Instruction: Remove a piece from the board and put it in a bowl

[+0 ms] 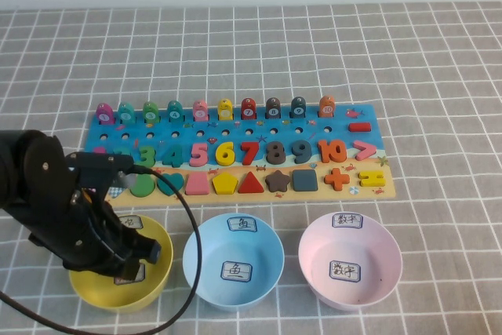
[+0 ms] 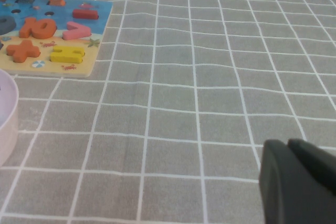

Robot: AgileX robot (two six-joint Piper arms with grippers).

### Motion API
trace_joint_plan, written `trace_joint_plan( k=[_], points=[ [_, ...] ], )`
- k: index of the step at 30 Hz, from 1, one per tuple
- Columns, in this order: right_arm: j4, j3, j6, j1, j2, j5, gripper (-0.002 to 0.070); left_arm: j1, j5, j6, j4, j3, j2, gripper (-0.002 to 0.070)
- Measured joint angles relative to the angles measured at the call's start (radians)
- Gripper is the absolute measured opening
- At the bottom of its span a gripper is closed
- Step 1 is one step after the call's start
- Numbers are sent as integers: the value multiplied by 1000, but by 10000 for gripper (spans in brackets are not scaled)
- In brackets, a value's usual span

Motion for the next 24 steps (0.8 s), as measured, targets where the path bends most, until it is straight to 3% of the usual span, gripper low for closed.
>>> trace_joint_plan(
  k=[12, 21, 24],
  points=[
    [0, 0, 0, 0, 0, 0, -17, 0, 32, 20, 0, -8, 31, 201],
    [0, 0, 0, 0, 0, 0, -17, 0, 41, 55, 0, -8, 31, 361],
    [0, 0, 0, 0, 0, 0, -17, 0, 41, 55, 0, -8, 24, 382]
  ],
)
